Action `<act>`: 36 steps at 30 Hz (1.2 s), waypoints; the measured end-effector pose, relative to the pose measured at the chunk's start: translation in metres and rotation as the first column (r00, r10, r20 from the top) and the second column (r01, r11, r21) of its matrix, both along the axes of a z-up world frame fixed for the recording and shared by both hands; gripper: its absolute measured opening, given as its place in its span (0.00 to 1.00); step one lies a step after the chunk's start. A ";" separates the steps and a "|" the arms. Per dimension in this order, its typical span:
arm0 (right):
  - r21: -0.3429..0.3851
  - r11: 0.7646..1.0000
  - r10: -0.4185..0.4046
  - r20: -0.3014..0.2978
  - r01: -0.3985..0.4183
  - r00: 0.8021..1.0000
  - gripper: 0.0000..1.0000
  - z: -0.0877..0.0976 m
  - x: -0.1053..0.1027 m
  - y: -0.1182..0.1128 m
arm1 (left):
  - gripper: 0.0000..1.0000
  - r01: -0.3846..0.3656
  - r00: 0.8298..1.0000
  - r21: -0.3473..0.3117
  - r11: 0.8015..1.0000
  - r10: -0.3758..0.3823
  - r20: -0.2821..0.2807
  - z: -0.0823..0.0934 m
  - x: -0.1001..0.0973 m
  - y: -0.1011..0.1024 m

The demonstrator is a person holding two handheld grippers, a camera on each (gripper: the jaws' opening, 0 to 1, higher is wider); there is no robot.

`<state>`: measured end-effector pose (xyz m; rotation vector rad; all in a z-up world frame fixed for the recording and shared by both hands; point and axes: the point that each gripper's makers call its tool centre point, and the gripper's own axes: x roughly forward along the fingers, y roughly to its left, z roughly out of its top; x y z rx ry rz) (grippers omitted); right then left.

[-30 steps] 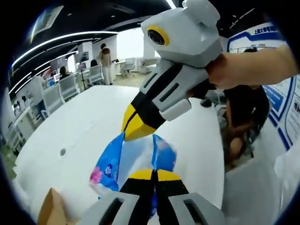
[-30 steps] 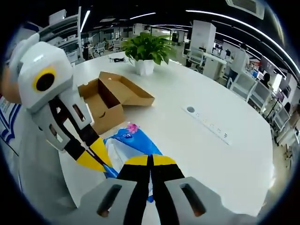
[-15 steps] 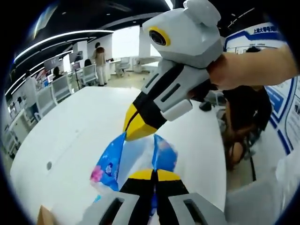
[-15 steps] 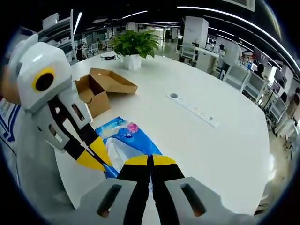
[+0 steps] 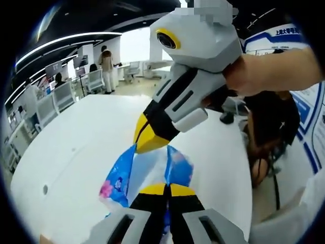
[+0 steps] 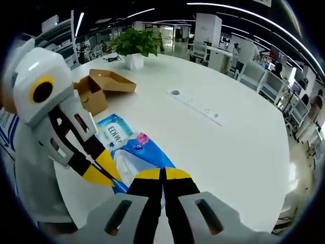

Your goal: Operate the shoe box by opening the lid, removing the specified soft item, and placing it in the target area until the item is outside and the box remains undamaged.

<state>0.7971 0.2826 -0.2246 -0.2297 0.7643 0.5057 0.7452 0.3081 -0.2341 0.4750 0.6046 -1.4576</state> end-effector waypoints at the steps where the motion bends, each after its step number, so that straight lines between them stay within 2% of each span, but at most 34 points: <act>1: 0.001 1.000 -0.001 -0.002 0.001 1.000 0.00 -0.002 0.000 -0.002 | 0.00 -0.004 1.000 0.002 1.000 0.004 -0.002 -0.002 0.000 -0.002; 7: -0.004 1.000 -0.001 -0.022 0.001 1.000 0.00 -0.017 -0.006 -0.012 | 0.00 0.001 1.000 0.007 1.000 -0.001 -0.023 -0.017 -0.007 -0.018; 18: 0.014 0.999 -0.034 -0.046 0.035 0.998 0.00 -0.033 -0.014 -0.028 | 0.00 0.000 0.998 0.019 1.000 0.001 -0.055 -0.034 -0.008 -0.032; 23: 0.009 0.999 -0.043 -0.064 0.044 0.997 0.00 -0.047 -0.008 -0.041 | 0.00 -0.001 0.998 0.033 0.999 0.003 -0.067 -0.044 -0.008 -0.036; 26: 0.009 0.999 -0.045 -0.072 0.046 0.996 0.00 -0.051 -0.013 -0.039 | 0.00 -0.003 0.997 0.044 0.999 0.006 -0.079 -0.050 -0.011 -0.037; 31: 0.004 0.999 -0.041 -0.079 0.041 0.996 0.00 -0.059 -0.006 -0.042 | 0.00 -0.013 0.996 0.058 0.998 0.018 -0.092 -0.060 -0.008 -0.038; 36: -0.013 1.000 -0.013 -0.095 0.012 0.995 0.00 -0.068 -0.002 -0.040 | 0.00 -0.015 0.994 0.069 0.997 0.022 -0.108 -0.063 -0.010 -0.038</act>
